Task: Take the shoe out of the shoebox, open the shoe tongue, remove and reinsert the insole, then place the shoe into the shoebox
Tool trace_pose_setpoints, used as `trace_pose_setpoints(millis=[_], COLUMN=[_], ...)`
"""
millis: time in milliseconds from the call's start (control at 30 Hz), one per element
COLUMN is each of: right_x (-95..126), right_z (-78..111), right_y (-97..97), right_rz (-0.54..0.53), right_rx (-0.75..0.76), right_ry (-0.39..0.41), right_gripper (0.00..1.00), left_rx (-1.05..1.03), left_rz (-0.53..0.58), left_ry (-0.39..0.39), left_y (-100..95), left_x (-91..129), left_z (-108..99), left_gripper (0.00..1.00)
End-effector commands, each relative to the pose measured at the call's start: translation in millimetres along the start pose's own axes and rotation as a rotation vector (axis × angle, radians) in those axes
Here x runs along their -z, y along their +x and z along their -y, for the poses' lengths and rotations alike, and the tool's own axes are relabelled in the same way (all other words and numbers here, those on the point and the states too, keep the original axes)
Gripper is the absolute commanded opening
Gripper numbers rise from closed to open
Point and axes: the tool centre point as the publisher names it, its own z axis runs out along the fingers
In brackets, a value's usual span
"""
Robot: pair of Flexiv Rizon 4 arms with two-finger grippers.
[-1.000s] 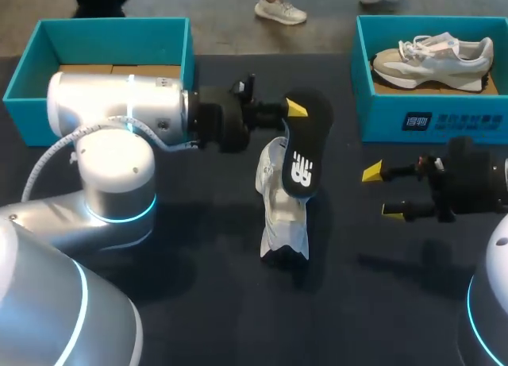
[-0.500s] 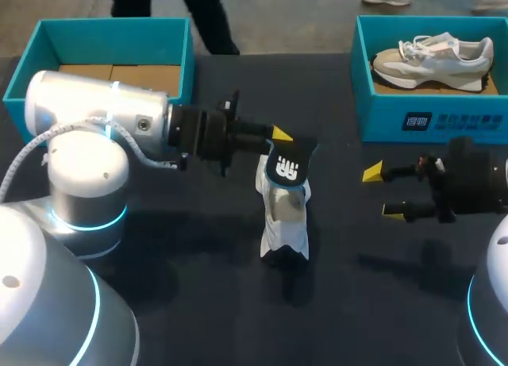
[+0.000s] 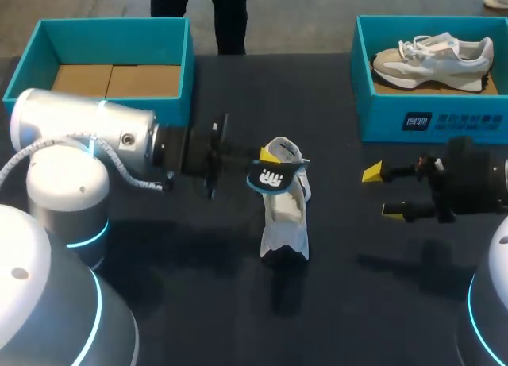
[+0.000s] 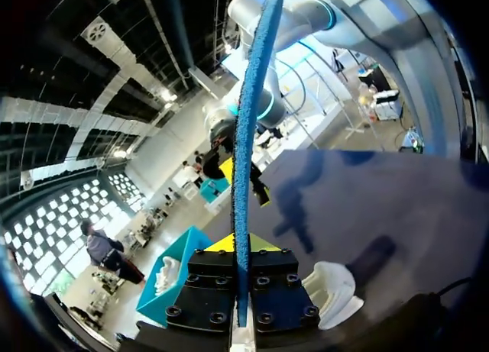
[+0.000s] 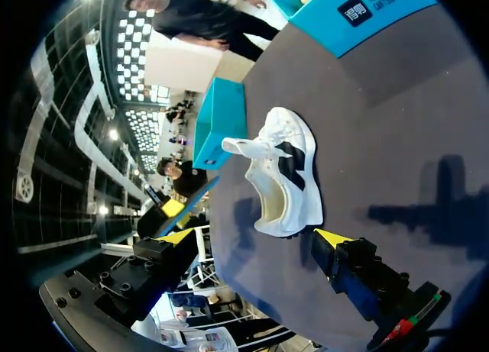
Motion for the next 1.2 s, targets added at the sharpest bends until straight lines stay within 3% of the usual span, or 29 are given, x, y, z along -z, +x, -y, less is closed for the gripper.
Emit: trace_pose_setpoints(millis=[33, 233, 967, 1200], right_x=[0.7, 0.7, 0.7, -18.8], right_z=[1.7, 1.7, 1.7, 2.6], right_y=[1.2, 1.2, 1.2, 3.1], right_rz=[0.004, 0.004, 0.004, 0.123], right_rx=[-0.002, -0.002, -0.002, 0.078], right_ry=[-0.002, -0.002, -0.002, -0.098], right_gripper=[1.0, 1.0, 1.0, 1.0], left_rx=[0.024, 0.049, 0.049, 0.049], left_rz=[0.025, 0.038, 0.038, 0.038], left_ry=[0.019, 0.041, 0.041, 0.041], left_y=[16.8, 29.5, 29.5, 29.5], left_x=[3.1, -3.0, -3.0, -3.0], left_z=[6.0, 3.3, 3.3, 3.3], left_gripper=[0.0, 0.0, 0.0, 0.0])
